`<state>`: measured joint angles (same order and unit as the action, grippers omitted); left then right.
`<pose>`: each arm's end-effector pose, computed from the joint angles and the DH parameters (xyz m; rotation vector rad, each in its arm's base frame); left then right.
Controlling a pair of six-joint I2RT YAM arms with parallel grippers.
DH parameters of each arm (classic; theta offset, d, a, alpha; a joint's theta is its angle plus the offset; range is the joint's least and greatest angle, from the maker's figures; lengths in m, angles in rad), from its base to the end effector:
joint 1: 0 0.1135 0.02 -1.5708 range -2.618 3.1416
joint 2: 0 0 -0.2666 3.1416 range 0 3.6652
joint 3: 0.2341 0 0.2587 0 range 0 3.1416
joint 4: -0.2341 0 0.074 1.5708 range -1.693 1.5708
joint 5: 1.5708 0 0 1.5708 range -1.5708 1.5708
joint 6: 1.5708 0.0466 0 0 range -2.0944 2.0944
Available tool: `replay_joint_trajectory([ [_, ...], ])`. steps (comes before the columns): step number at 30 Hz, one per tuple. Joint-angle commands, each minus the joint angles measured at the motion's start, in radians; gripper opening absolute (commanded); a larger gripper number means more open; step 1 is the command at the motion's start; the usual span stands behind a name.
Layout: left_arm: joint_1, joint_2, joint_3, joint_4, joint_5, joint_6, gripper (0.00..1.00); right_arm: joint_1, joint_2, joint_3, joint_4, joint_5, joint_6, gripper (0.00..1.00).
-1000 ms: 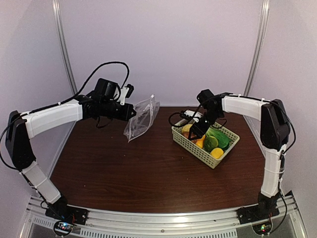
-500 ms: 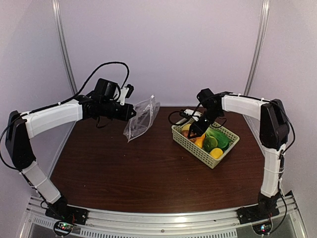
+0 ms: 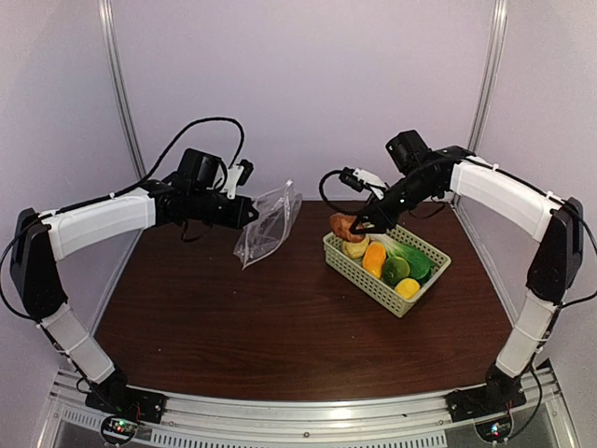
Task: Place the food in the zip-top bag and seal the zipper
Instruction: Place the fake vegetable in the zipper food storage bag.
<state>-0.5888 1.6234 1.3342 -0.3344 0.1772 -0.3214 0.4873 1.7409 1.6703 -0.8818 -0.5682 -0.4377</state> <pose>0.3195 -0.2232 0.2955 0.4051 2.2365 -0.6927 0.3294 0.2029 0.3261 -1.2950 2.0864 0.7331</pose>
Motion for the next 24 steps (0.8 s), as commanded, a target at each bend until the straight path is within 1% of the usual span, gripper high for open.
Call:
replay_joint_trajectory([
  [1,0.010,-0.011,-0.036,0.061,0.033,-0.014,0.00,0.103,0.045,0.100,-0.032,-0.143,0.002,0.30],
  [5,0.010,-0.007,-0.036,0.061,0.033,-0.015,0.00,0.182,0.095,0.219,-0.052,-0.197,0.009,0.30],
  [8,0.010,-0.004,-0.037,0.062,0.029,-0.015,0.00,0.220,0.141,0.302,-0.052,-0.252,0.051,0.30],
  [13,0.010,-0.019,-0.037,0.066,0.044,-0.026,0.00,0.245,0.187,0.312,0.090,-0.278,0.222,0.29],
  [15,0.010,-0.034,-0.042,0.078,0.051,-0.034,0.00,0.244,0.201,0.316,0.140,-0.255,0.279,0.28],
  [17,0.012,-0.055,-0.050,0.089,0.058,-0.044,0.00,0.244,0.212,0.326,0.165,-0.208,0.297,0.28],
  [24,0.017,-0.124,-0.074,0.129,0.080,-0.057,0.00,0.225,0.247,0.358,0.177,-0.022,0.333,0.29],
])
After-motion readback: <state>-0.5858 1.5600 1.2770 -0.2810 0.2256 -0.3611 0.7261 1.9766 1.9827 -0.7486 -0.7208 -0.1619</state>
